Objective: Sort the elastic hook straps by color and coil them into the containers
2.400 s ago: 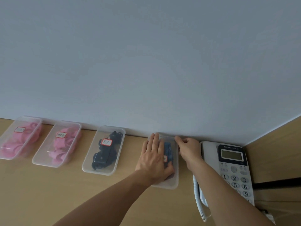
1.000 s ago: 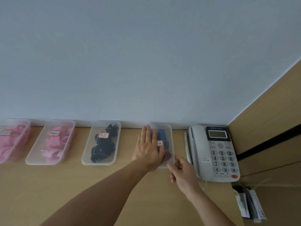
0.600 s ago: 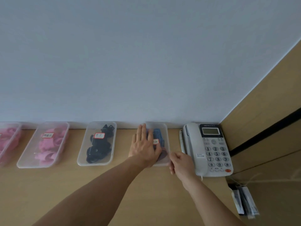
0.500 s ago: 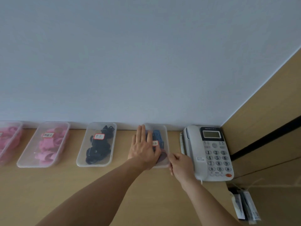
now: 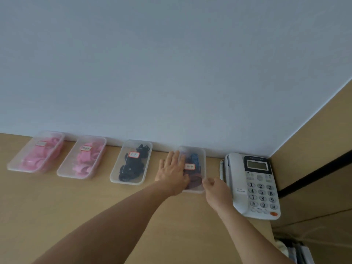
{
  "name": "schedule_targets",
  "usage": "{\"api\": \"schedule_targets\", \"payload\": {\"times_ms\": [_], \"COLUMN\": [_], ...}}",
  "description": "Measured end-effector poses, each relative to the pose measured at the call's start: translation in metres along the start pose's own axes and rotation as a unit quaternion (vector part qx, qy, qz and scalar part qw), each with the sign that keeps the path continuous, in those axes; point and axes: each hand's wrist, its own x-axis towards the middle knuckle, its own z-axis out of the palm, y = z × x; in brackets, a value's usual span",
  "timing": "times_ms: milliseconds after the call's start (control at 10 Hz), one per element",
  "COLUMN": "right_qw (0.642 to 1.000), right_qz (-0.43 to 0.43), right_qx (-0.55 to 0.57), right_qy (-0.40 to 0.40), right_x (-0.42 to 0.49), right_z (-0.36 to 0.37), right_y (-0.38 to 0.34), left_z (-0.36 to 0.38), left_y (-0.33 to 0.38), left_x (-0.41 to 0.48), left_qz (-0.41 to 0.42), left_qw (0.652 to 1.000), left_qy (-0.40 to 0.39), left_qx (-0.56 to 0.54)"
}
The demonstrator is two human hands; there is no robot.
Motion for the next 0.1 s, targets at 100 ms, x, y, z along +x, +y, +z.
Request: {"api": "schedule_targets", "payload": {"times_ms": [100], "right_qw": [0.997], "right_qz": [-0.035], "right_qx": [-0.022], "right_qy": [0.068], "right_x": [-0.0142], "right_z": [-0.0061], "right_y": [-0.0144], "left_z": [-0.0037], "left_y": [-0.0081], "left_x": [-0.0302], "left_qz": [0.017], "left_qw": [1.0], "left_qy": [0.001], "left_qx": [0.004]}}
